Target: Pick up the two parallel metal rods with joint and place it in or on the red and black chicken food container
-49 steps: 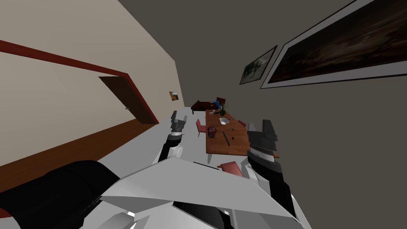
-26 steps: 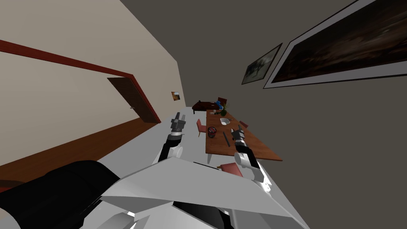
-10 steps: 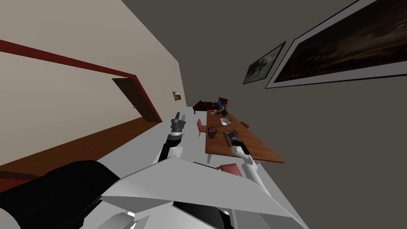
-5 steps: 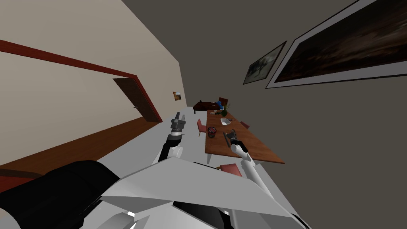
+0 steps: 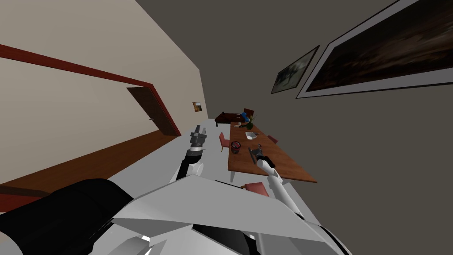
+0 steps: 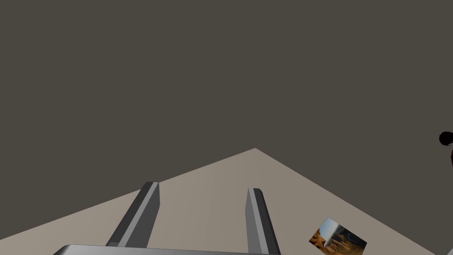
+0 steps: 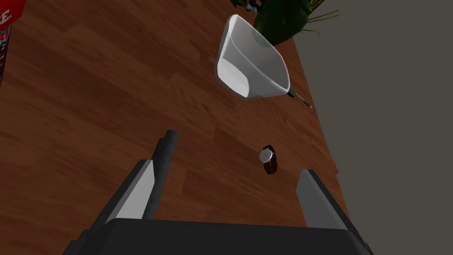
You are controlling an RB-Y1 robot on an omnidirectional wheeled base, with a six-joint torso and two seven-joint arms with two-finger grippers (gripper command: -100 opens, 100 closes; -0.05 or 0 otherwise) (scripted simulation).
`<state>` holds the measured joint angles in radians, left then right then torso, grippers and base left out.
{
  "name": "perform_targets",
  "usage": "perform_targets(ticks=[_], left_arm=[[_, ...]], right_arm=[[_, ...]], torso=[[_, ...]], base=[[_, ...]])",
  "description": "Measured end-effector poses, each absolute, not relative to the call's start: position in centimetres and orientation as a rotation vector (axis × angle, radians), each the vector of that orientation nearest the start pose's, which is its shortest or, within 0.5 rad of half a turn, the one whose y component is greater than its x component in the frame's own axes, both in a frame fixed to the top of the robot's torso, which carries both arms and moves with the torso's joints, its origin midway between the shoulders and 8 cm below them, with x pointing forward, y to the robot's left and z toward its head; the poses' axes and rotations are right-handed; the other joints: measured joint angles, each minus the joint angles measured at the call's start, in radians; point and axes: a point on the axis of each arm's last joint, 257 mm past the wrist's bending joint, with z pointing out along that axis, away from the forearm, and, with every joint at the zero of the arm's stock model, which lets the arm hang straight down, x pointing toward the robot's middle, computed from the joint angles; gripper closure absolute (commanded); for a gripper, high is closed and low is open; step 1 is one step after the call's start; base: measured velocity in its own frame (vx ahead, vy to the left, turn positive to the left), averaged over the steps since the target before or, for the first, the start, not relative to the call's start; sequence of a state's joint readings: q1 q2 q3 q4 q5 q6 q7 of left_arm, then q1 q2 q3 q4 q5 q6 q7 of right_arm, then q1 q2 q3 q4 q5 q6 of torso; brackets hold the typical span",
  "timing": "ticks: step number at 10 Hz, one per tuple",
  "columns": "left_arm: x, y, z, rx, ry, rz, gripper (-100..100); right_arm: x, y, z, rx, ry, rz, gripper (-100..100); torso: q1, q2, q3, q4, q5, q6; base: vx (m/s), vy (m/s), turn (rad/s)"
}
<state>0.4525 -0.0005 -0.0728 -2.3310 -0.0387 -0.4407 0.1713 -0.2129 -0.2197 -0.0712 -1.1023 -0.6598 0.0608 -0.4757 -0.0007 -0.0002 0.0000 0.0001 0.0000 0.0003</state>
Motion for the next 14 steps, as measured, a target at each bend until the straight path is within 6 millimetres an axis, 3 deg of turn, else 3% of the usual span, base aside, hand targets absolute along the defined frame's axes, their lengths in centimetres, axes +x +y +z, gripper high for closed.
perform_targets(ticks=[8,14], left_arm=[[34.9,24.5,5.1,-0.679,0.569,-1.534,0],[34.9,24.5,5.1,-0.679,0.569,-1.534,0]], right_arm=[[57.4,-32.8,-39.9,-2.868,-0.587,-1.723,-100],[57.0,-32.9,-42.8,-2.885,-0.391,-1.518,-100]], torso=[[0.001,0.0,0.0,0.0,0.0,0.0],[0.001,0.001,0.0,0.0,0.0,0.0]], base=[[-0.004,-0.005,0.014],[-0.003,-0.003,0.009]])
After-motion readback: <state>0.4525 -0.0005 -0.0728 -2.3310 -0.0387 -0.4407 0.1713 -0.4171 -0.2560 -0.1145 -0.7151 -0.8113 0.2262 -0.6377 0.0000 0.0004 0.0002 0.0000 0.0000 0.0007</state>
